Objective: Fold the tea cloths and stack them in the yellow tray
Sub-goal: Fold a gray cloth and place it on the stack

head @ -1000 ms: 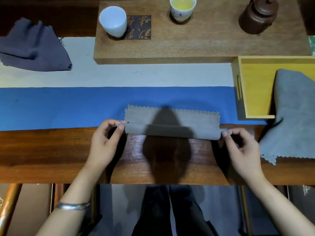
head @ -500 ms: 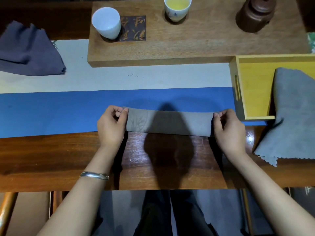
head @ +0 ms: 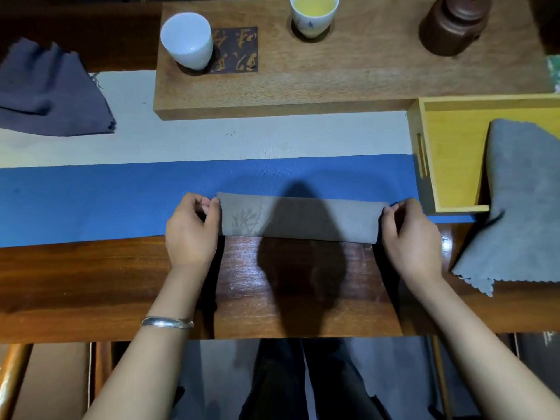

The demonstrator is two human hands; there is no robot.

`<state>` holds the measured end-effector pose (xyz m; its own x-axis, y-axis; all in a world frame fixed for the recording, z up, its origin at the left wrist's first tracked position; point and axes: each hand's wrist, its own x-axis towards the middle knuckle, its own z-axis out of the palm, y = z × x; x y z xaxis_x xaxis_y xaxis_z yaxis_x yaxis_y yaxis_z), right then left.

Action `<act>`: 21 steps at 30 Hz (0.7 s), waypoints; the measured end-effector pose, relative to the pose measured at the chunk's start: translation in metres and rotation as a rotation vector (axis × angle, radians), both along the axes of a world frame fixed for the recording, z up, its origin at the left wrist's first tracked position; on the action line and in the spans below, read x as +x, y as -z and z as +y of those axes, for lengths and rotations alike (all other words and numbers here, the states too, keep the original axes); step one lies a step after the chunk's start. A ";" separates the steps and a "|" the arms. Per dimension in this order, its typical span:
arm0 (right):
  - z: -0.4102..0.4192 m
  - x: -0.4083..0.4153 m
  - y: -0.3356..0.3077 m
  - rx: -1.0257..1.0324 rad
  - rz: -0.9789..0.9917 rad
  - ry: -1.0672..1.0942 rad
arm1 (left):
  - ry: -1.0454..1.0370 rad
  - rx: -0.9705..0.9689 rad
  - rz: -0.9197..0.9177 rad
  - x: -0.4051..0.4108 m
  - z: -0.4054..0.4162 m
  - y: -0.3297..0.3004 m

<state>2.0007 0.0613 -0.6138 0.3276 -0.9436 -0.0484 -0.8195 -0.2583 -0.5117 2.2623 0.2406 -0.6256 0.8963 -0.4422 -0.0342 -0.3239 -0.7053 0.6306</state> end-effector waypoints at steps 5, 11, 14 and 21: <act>0.018 -0.021 -0.013 -0.045 0.001 -0.007 | -0.005 0.164 0.012 -0.005 0.027 -0.016; 0.035 -0.023 -0.019 0.016 0.018 -0.058 | -0.015 0.328 0.266 -0.027 0.010 -0.032; 0.036 -0.012 -0.023 -0.070 0.041 -0.191 | -0.162 0.163 0.413 -0.033 -0.007 -0.030; 0.038 0.016 -0.011 -0.032 0.066 -0.281 | -0.414 -0.386 0.754 -0.043 -0.018 -0.022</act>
